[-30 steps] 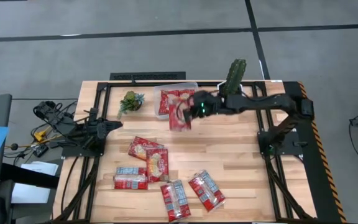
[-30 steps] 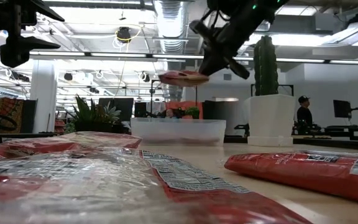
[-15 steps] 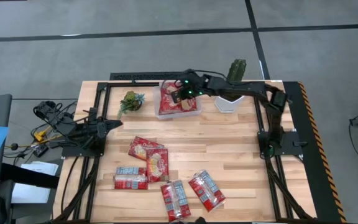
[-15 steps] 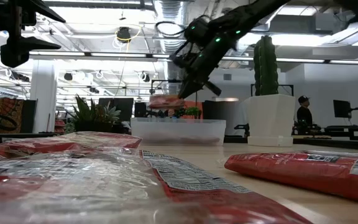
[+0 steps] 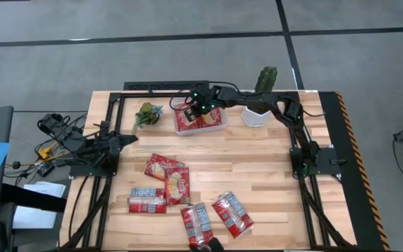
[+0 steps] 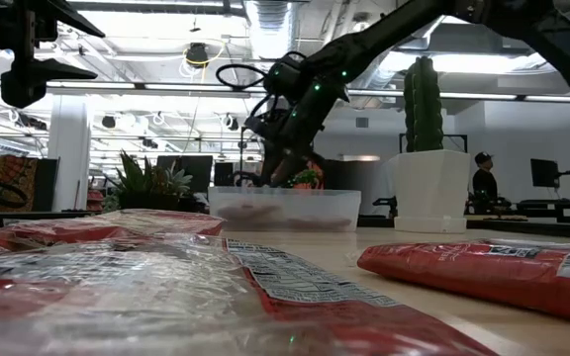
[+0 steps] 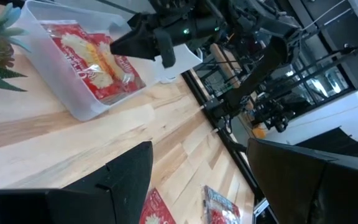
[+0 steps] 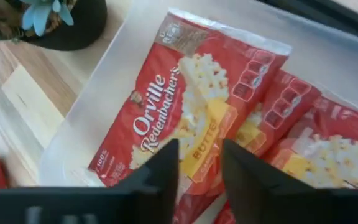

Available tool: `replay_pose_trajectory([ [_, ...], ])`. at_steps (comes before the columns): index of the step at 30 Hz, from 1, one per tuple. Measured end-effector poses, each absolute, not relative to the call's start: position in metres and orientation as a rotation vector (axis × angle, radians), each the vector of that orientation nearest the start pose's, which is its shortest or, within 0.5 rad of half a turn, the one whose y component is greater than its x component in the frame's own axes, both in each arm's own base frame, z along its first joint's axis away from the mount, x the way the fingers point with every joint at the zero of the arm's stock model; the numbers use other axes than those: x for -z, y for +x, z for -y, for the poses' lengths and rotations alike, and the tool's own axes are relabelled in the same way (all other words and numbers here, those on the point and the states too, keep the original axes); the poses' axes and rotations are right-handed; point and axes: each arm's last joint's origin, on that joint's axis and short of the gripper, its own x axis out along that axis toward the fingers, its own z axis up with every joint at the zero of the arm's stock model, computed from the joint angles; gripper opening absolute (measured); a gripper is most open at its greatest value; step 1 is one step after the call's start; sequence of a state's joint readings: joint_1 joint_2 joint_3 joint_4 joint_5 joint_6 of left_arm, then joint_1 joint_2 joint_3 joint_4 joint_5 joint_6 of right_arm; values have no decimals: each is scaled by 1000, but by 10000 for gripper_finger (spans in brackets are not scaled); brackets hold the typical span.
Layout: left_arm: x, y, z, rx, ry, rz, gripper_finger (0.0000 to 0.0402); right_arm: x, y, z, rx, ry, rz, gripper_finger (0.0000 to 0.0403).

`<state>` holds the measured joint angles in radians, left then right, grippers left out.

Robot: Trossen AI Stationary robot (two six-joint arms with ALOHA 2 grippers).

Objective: Sort popcorn bags into baskets
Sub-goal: Put the red popcorn bag into the transparent bin

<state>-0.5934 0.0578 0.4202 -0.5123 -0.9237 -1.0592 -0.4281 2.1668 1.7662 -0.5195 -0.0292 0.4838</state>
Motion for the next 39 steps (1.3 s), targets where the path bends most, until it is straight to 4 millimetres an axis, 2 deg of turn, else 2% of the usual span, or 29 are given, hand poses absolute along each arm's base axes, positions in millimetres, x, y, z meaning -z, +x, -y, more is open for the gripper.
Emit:
replay_pose_trajectory([
  [4,-249,53,8,-351,-946,75,249,-229,422,195,569,625,-864,208],
  [7,-249,53,8,-340,-947,68,249,-273,401,179,514,561,-914,234],
  [10,-249,53,9,-331,-936,60,249,-302,378,142,449,508,-1027,242],
  [13,-249,53,9,-332,-932,60,249,-318,360,93,380,482,-1125,241],
  [17,-249,53,9,-332,-926,59,249,-334,332,21,339,501,-1133,234],
  [21,-249,53,9,-332,-924,59,249,-322,304,-50,373,551,-1150,229],
  [23,-249,53,9,-331,-924,58,249,-312,289,-79,408,585,-1148,229],
  [25,-249,53,9,-325,-928,55,249,-297,277,-105,440,625,-1163,230],
  [29,-249,54,10,-303,-954,44,249,-260,266,-151,478,682,-1193,233],
  [33,-249,54,10,-288,-973,36,249,-229,266,-180,531,666,-1208,231],
  [39,-249,54,11,-275,-980,28,249,-196,276,-203,526,654,-1228,229],
])
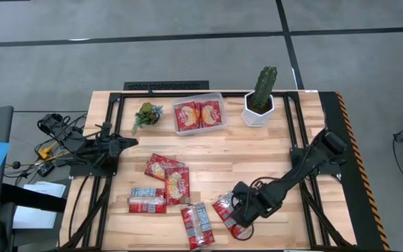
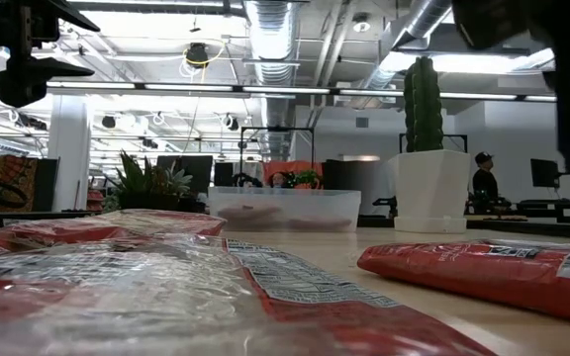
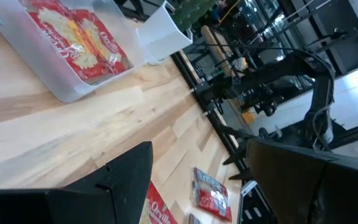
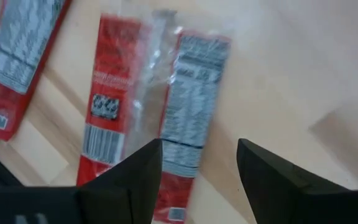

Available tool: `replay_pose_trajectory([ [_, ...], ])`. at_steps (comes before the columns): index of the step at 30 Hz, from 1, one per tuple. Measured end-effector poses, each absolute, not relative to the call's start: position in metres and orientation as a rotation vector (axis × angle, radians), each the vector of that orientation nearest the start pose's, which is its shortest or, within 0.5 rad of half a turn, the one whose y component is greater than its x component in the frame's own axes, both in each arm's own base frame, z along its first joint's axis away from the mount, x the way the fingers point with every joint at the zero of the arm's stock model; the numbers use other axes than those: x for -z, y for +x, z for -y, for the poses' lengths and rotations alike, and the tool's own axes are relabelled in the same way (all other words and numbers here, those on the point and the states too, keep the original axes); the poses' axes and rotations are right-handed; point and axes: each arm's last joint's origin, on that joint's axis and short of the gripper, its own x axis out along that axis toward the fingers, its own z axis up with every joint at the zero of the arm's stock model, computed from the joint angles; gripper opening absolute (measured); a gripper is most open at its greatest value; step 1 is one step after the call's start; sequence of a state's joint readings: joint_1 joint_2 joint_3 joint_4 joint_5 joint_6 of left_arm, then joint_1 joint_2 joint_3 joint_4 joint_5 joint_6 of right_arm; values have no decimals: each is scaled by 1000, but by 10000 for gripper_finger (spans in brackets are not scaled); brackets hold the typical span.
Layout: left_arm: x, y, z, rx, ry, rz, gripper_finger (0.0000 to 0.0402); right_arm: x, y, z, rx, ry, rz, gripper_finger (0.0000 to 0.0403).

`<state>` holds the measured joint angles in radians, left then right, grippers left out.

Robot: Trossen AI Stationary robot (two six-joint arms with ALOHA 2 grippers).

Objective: Sort popcorn bags into baskets
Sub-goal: Put the red popcorn bag into the transparent bin

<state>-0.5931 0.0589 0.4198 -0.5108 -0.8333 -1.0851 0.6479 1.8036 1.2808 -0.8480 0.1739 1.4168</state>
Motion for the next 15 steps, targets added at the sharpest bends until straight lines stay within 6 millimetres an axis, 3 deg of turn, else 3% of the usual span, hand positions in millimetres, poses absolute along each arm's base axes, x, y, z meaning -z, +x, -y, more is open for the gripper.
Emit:
replay_pose_trajectory([
  [11,-249,54,11,-265,-978,19,249,-151,294,-208,525,629,-1322,241],
  [15,-248,54,11,-262,-978,15,249,-146,301,-205,480,623,-1346,201],
])
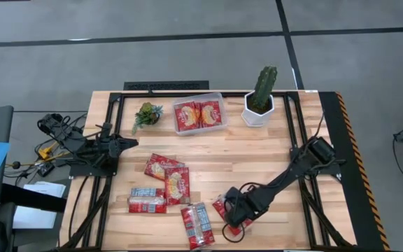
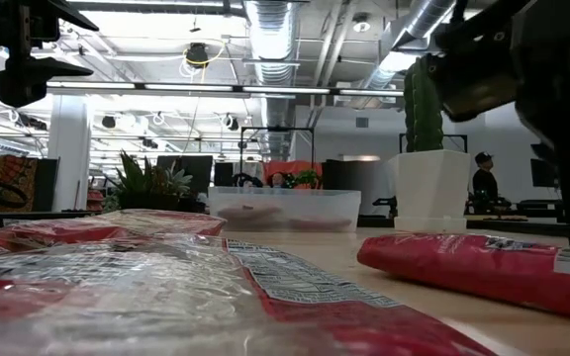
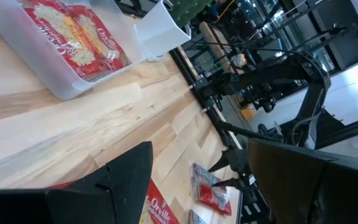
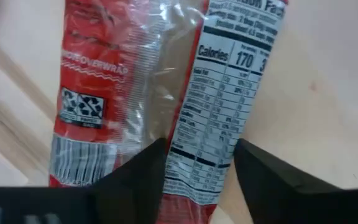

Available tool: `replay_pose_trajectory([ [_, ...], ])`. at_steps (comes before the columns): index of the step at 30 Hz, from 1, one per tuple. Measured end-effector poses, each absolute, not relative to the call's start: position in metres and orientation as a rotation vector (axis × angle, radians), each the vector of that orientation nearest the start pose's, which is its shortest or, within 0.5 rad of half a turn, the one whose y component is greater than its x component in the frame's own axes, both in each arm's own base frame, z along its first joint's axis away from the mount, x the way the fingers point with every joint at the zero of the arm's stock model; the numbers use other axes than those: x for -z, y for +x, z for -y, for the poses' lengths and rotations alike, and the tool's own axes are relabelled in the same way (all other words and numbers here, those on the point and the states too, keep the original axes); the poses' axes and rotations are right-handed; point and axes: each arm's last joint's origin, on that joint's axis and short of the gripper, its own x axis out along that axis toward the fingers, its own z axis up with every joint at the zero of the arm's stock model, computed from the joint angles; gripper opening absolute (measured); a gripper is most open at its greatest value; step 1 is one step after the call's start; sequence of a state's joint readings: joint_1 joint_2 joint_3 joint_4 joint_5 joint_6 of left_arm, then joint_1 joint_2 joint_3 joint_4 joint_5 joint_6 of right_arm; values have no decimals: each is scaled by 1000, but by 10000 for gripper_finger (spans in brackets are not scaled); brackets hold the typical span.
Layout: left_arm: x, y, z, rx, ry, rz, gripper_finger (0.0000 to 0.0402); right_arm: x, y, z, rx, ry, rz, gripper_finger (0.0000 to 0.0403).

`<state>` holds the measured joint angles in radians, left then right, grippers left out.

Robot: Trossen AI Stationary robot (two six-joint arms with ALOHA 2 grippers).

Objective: Sort popcorn bags into baskets
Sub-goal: Put the red popcorn bag into the transparent bin

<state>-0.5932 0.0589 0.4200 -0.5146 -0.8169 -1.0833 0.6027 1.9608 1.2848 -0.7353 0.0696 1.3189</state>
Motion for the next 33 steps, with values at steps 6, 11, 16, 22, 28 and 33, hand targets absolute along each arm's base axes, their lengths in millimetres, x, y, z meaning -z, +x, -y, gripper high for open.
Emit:
replay_pose_trajectory([
  [6,-247,54,11,-268,-987,8,249,-145,309,-194,463,617,-1370,47],
  [11,-247,54,11,-268,-988,8,249,-150,316,-175,436,583,-1385,13],
  [16,-247,54,11,-269,-994,9,249,-167,322,-153,387,555,-1360,5],
  [22,-247,54,11,-270,-994,8,249,-199,327,-115,374,557,-1269,3],
  [28,-247,54,11,-271,-986,7,249,-220,327,-80,383,545,-1226,3],
  [33,-247,54,11,-271,-961,3,249,-222,327,-67,344,511,-1251,42],
])
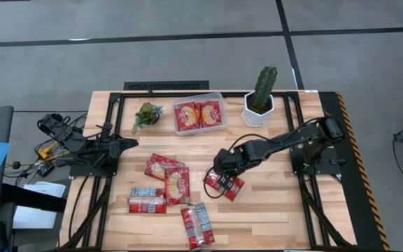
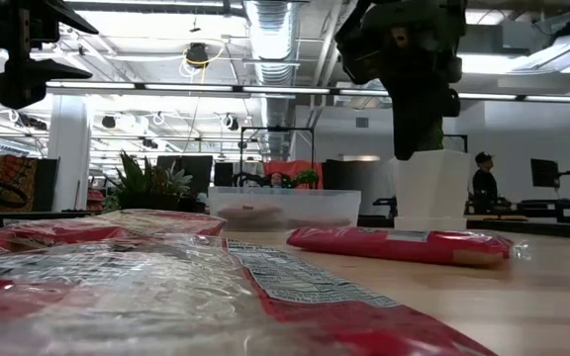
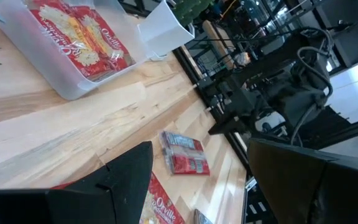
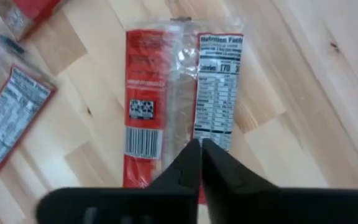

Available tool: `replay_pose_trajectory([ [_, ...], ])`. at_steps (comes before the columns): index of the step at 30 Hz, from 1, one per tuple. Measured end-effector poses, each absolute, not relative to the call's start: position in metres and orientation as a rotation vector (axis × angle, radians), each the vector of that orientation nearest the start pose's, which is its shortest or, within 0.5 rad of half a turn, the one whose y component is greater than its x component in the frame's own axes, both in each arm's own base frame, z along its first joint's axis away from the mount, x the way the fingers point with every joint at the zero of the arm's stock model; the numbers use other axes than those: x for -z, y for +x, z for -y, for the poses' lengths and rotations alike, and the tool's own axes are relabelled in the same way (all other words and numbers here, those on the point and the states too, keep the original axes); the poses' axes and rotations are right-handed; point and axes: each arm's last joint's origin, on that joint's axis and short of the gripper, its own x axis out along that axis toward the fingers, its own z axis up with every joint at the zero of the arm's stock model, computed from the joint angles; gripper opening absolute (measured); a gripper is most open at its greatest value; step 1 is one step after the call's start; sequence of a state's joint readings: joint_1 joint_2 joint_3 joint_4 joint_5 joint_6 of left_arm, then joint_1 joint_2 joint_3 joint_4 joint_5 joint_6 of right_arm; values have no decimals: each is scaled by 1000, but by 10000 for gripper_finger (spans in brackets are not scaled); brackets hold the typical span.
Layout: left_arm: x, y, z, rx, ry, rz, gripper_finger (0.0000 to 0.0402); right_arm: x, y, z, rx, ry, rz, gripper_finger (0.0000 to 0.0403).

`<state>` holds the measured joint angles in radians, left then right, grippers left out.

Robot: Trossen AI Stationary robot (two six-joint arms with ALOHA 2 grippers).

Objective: Sort popcorn bags into baskets
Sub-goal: Put the red popcorn bag into the transparent bin

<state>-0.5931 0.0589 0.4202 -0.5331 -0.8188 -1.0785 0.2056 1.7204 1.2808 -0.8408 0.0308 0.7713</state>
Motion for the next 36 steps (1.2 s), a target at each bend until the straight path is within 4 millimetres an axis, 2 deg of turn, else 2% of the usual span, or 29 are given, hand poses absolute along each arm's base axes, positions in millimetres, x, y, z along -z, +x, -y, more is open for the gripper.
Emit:
replay_pose_trajectory([
  [6,-247,54,11,-271,-948,1,249,-212,331,-67,347,488,-1289,192],
  [10,-247,54,11,-271,-949,2,249,-191,337,-68,373,473,-1352,285],
  [13,-247,54,11,-271,-948,0,249,-173,342,-69,381,453,-1392,318],
  [16,-246,54,11,-267,-948,-4,249,-160,347,-70,379,434,-1411,322],
  [19,-246,54,11,-257,-949,-12,249,-149,349,-70,384,429,-1439,308],
  [22,-246,54,11,-256,-947,-18,249,-146,351,-71,372,443,-1445,267],
  [25,-245,54,11,-259,-941,-25,249,-145,352,-71,373,457,-1445,192],
  [29,-243,53,11,-267,-936,-37,249,-146,351,-72,370,477,-1449,52],
  [30,-243,53,11,-268,-936,-39,249,-147,351,-72,367,479,-1448,28],
  [36,-242,53,11,-274,-932,-48,249,-160,353,-67,365,510,-1428,6],
])
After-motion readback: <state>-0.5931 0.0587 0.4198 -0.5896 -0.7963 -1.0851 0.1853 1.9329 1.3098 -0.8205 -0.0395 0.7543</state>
